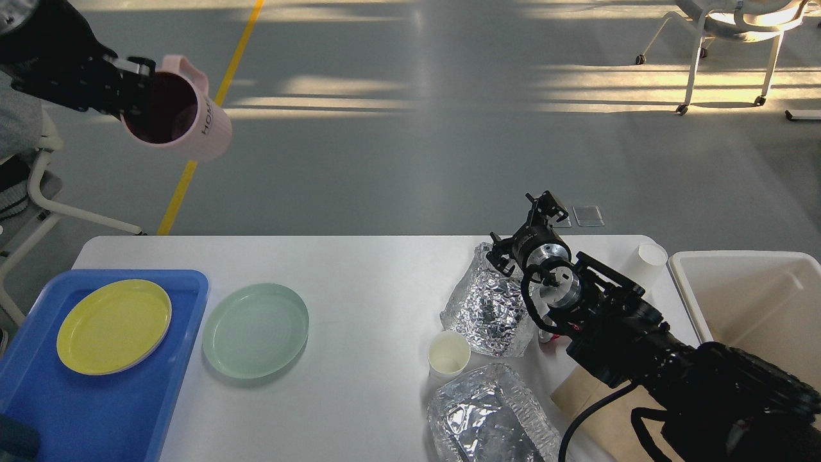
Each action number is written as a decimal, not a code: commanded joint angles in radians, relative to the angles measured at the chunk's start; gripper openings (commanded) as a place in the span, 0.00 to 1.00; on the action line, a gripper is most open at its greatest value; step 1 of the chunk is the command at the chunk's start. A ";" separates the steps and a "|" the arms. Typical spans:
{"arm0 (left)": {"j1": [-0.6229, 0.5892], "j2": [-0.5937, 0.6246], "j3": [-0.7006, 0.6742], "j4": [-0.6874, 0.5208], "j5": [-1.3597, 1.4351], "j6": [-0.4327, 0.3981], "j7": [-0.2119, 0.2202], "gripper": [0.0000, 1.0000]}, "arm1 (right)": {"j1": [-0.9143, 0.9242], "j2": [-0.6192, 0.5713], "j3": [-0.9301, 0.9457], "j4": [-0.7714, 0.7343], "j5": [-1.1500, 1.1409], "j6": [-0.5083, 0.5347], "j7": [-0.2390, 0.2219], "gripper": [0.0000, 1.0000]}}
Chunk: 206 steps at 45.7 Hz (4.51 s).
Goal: Tidy desktop
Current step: 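Lift the pink mug up with the left gripper, then lower the pink mug onto the blue tray corner and release, then raise the open left gripper away from the tray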
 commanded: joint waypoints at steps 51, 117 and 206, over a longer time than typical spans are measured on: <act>0.373 0.084 0.208 0.032 -0.008 0.000 0.013 0.00 | 0.000 0.000 0.000 0.000 -0.001 0.000 0.000 1.00; 0.949 0.148 0.033 0.027 0.068 0.299 -0.003 0.11 | 0.002 0.000 0.000 0.000 -0.001 0.000 0.000 1.00; -0.501 -0.344 0.319 -0.037 -0.159 0.000 -0.218 0.94 | 0.000 0.000 0.000 0.000 0.001 0.000 0.000 1.00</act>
